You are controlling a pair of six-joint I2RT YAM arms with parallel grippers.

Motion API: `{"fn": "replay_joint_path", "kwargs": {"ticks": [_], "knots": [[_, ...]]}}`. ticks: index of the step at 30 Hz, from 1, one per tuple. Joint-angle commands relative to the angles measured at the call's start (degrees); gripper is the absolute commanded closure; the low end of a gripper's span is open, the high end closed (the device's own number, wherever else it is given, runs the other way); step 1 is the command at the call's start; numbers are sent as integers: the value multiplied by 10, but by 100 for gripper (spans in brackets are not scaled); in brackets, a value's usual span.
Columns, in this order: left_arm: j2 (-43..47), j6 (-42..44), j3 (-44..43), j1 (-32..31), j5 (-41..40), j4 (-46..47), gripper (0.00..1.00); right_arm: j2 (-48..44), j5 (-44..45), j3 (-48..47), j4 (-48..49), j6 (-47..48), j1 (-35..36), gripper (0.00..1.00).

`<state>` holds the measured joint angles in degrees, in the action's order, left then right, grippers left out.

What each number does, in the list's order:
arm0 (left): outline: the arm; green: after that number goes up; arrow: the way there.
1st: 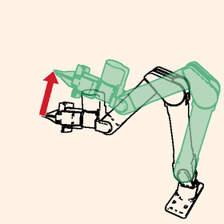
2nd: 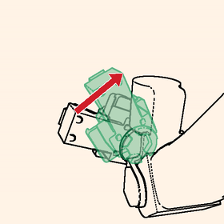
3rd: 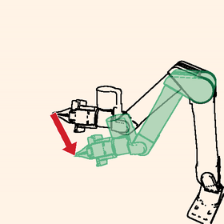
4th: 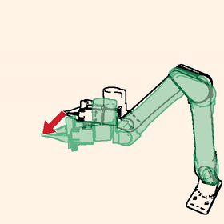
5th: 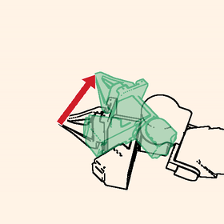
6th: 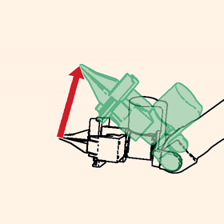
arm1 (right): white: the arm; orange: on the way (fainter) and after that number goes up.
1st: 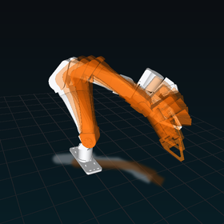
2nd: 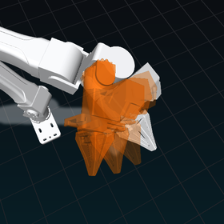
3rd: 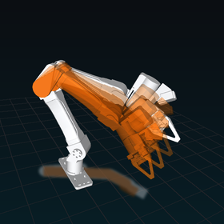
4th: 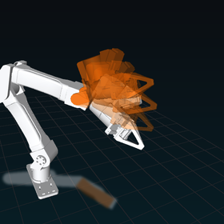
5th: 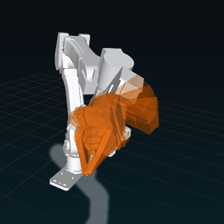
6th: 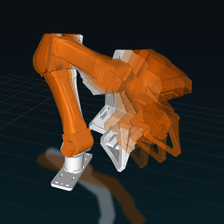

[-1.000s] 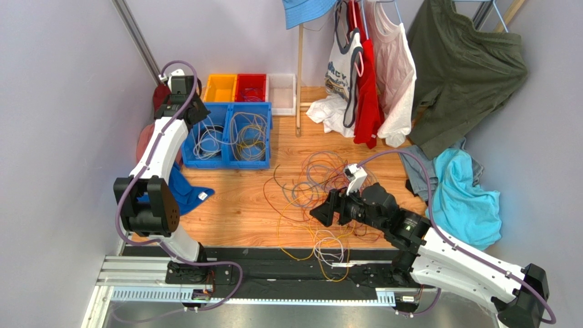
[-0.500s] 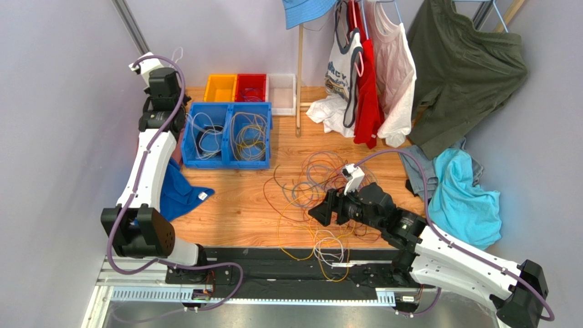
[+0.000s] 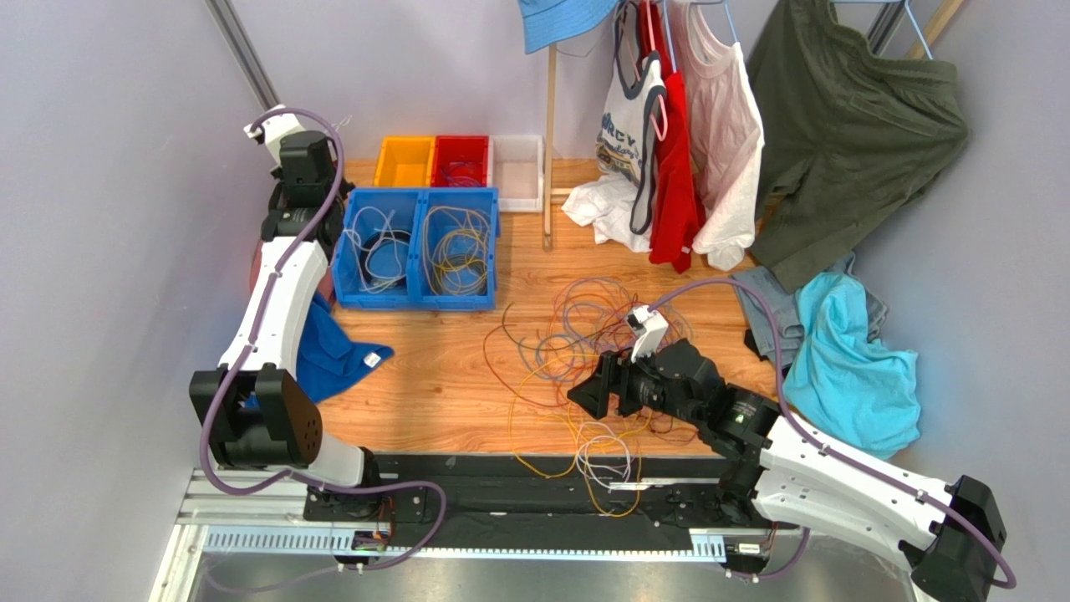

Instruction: Untangle the cables

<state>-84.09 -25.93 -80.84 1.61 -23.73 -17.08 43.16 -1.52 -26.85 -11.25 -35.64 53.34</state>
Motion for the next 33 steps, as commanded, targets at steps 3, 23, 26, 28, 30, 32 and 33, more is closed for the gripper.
{"fn": "replay_joint_path", "kwargs": {"ticks": [3, 23, 26, 28, 30, 32, 33], "knots": [[-10, -47, 59, 4, 33, 55, 100, -1, 8, 6, 32, -6, 2, 26], [-25, -44, 133, -30, 77, 94, 100, -5, 9, 23, 40, -17, 2, 26], [-31, -51, 126, -32, 99, 95, 100, -11, 11, 28, 40, -20, 2, 27], [-31, -57, 125, -34, 118, 100, 100, -13, 13, 31, 40, -22, 3, 27], [-27, -67, 124, -41, 127, 107, 100, -11, 14, 32, 41, -21, 2, 27], [-23, -80, 125, -47, 134, 109, 100, -7, 13, 31, 45, -21, 2, 27], [-22, -84, 126, -48, 137, 110, 100, -3, 13, 31, 47, -21, 2, 27]]}}
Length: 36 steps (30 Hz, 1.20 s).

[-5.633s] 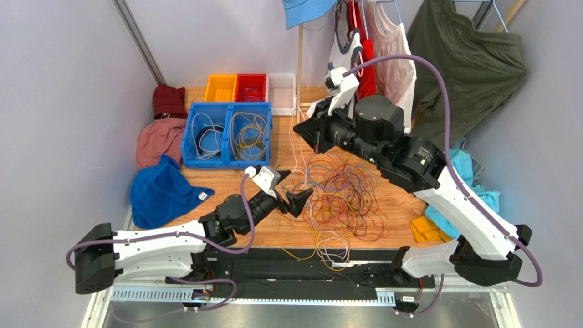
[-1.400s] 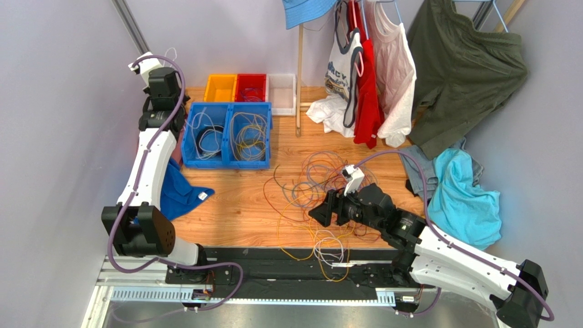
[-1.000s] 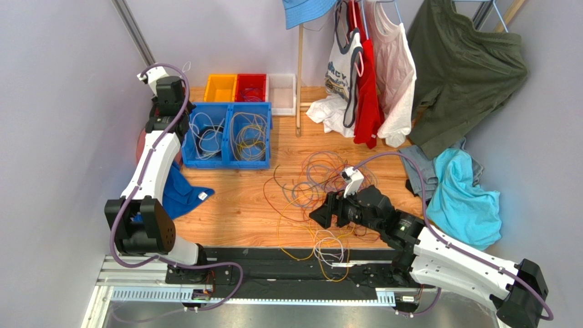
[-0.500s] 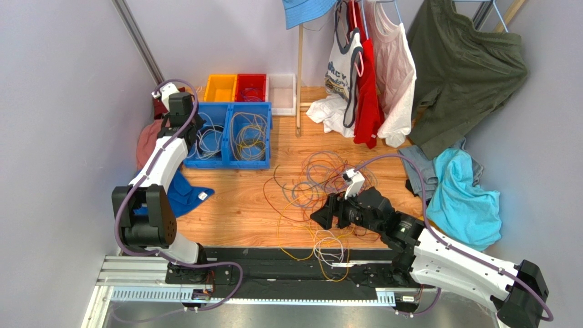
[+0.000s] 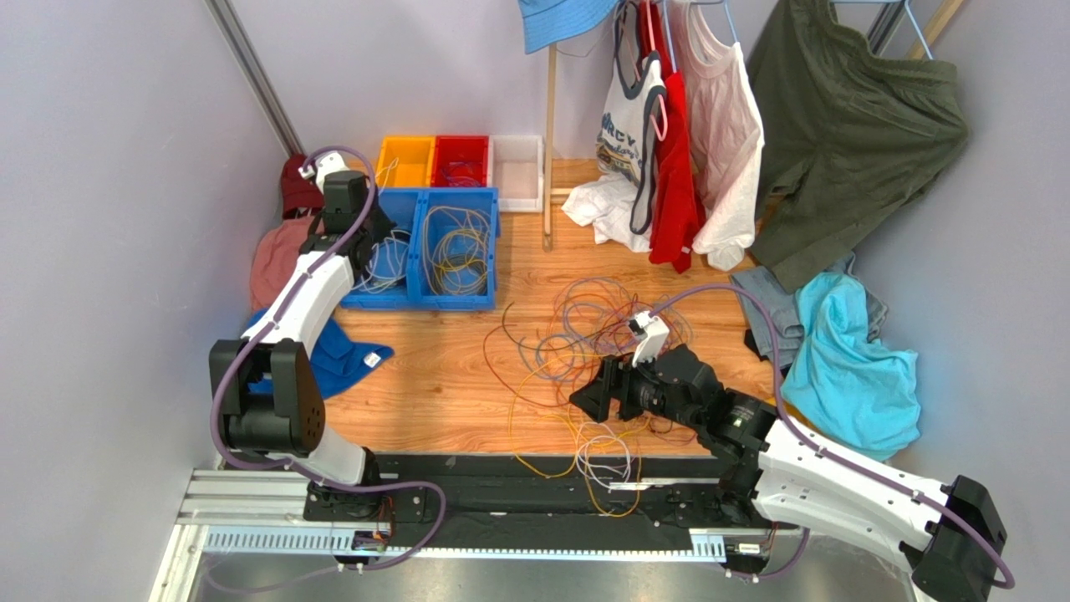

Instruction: Untangle the cables

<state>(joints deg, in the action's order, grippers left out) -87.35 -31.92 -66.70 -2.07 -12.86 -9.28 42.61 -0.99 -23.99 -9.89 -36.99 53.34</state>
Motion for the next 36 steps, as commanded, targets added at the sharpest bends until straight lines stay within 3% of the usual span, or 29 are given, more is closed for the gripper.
{"fn": "replay_joint_path", "kwargs": {"ticks": [1, 9, 16, 24, 26, 27, 29, 30, 33, 36], "knots": [[10, -29, -13, -12, 35, 34, 100, 4, 6, 2, 35, -8, 2, 27], [17, -28, -12, -35, 33, 37, 100, 7, 6, 10, 44, -9, 2, 27], [4, 17, -32, -29, -59, 15, 100, 3, 6, 9, 34, -9, 2, 27], [-23, 38, -27, -16, -74, 13, 100, -6, 9, 8, 25, -4, 2, 27], [-30, 36, -31, -16, -70, 2, 88, -2, 9, 7, 27, -4, 2, 27], [-33, 35, -33, -16, -70, -4, 73, -2, 9, 7, 28, -4, 2, 27], [-34, 38, -43, -16, -69, -16, 64, -2, 9, 8, 29, -4, 2, 27], [-34, 40, -47, -16, -69, -22, 54, -1, 9, 8, 29, -4, 2, 27], [-21, 46, -66, -16, -74, -42, 39, -2, 8, 9, 29, -6, 2, 27], [1, 50, -80, -16, -75, -64, 35, 1, 7, 10, 36, -6, 3, 27]]}}
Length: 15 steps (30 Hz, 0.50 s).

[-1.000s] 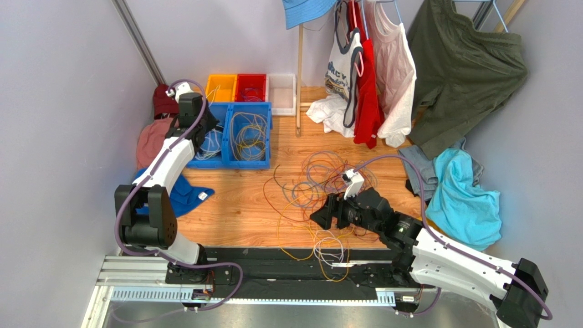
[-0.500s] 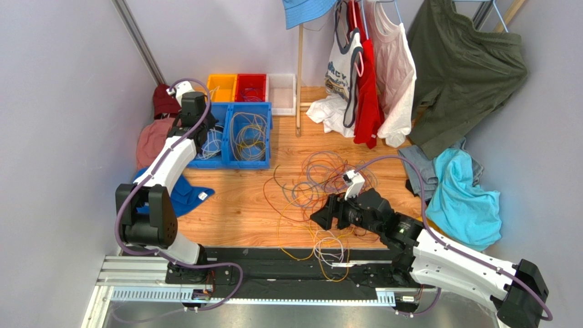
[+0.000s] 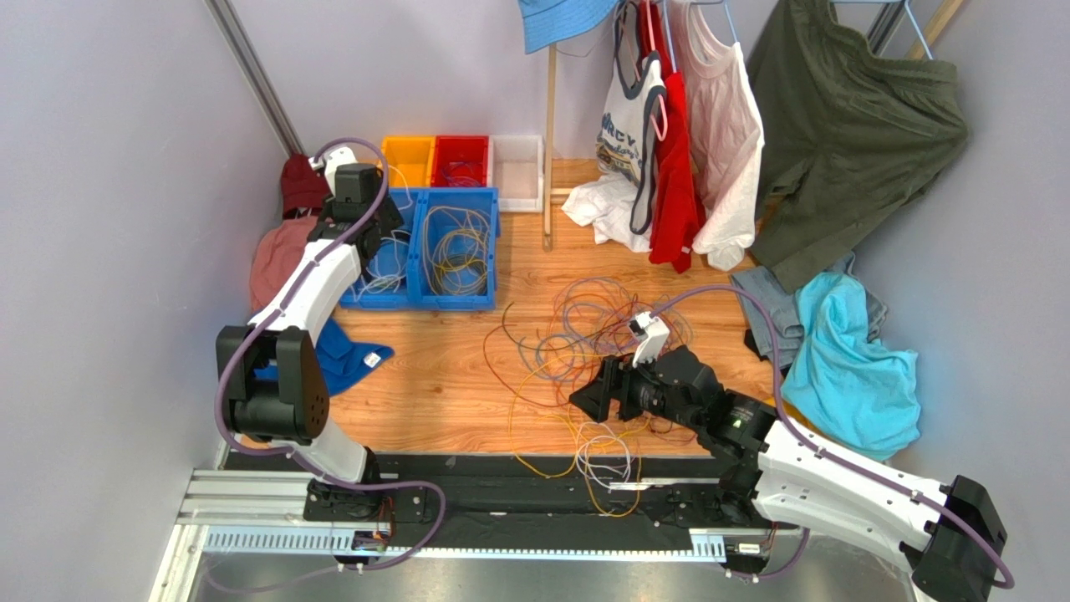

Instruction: Untangle the cables

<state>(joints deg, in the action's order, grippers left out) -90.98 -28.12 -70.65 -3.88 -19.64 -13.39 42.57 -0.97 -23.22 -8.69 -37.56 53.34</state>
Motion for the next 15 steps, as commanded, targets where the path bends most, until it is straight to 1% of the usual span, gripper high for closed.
{"fn": "replay_joint_path", "kwargs": {"ticks": [1, 5, 6, 10, 12, 13, 15], "knots": [[44, 10, -43, 2, -7, -34, 34, 2, 6, 3, 29, -1, 2, 27], [69, 14, -48, 2, -1, -66, 29, 16, 0, 2, 40, -3, 2, 27], [64, 23, -56, 2, -3, -78, 1, 18, -2, 3, 43, -5, 2, 27], [2, 34, -134, 2, -23, -183, 1, 26, -12, 3, 53, -10, 2, 27], [-10, 25, -138, 2, -29, -181, 1, 25, -15, 3, 53, -11, 2, 27], [-9, 24, -126, 2, -29, -156, 1, 23, -15, 3, 51, -11, 2, 27], [-10, 17, -124, 2, -39, -142, 1, 18, -13, 3, 45, -12, 2, 27]]}}
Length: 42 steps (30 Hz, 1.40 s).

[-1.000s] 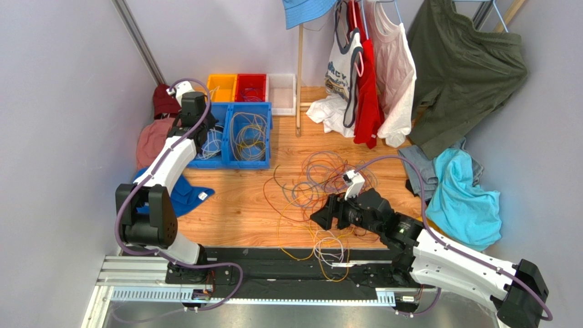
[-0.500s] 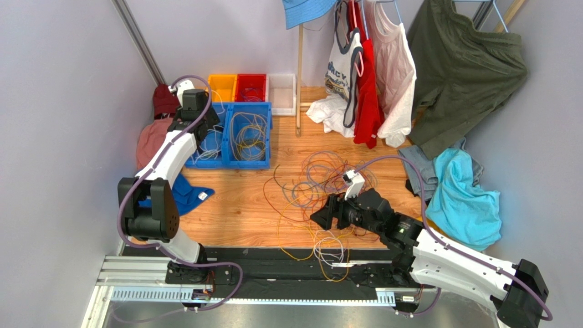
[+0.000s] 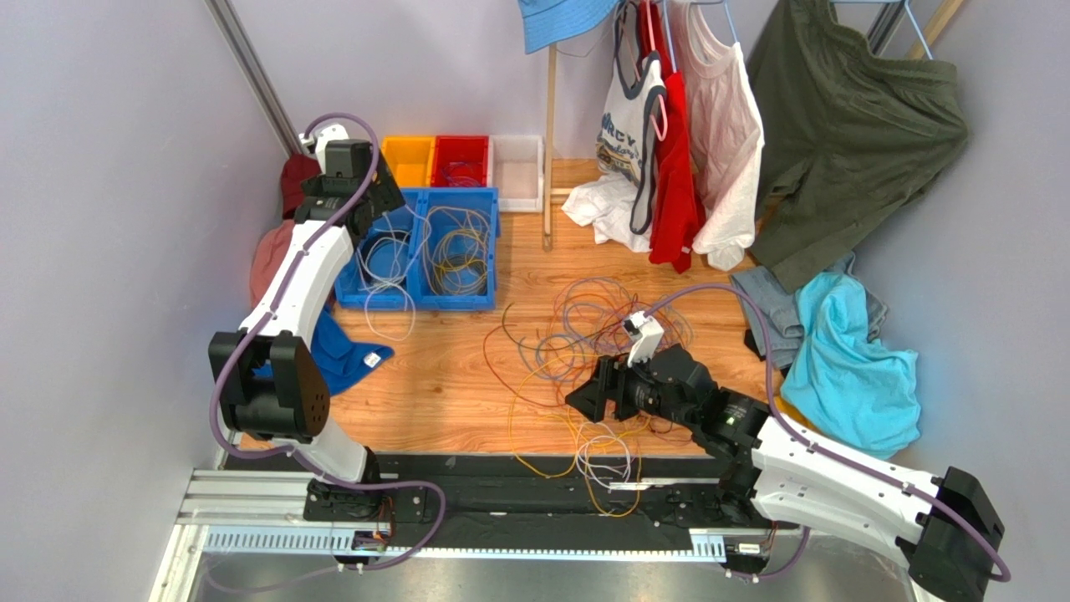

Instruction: Untangle the cables

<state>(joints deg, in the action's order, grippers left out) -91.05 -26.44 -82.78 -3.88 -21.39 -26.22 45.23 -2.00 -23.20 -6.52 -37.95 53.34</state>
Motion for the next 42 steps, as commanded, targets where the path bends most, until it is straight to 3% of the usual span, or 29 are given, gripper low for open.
{"fn": "replay_joint_path", "kwargs": {"ticks": [1, 12, 15, 17, 21, 34, 40, 41, 42], "knots": [[-9, -5, -12, 2, -28, -17, 1, -11, 1, 3, 16, -6, 1, 27], [38, -52, 106, -33, 82, 34, 8, 9, -3, 4, 34, 0, 2, 27], [68, -74, 155, -50, 129, 47, 17, 5, -1, 11, 35, -2, 2, 27], [98, -76, 171, -67, 128, 69, 24, -1, 0, 14, 39, -3, 2, 27], [98, -53, 161, -111, 81, 57, 26, 3, -5, 13, 44, -6, 2, 28], [41, -33, 137, -112, 26, 31, 33, -20, 5, 18, 24, -5, 2, 28], [19, -24, 108, -112, 15, 20, 54, -21, 5, 18, 21, -4, 2, 27], [18, -22, 105, -112, 13, 20, 64, -23, 6, 19, 20, -3, 2, 28], [17, -21, 99, -112, 9, 18, 67, -25, 9, 19, 18, -2, 2, 28]]}}
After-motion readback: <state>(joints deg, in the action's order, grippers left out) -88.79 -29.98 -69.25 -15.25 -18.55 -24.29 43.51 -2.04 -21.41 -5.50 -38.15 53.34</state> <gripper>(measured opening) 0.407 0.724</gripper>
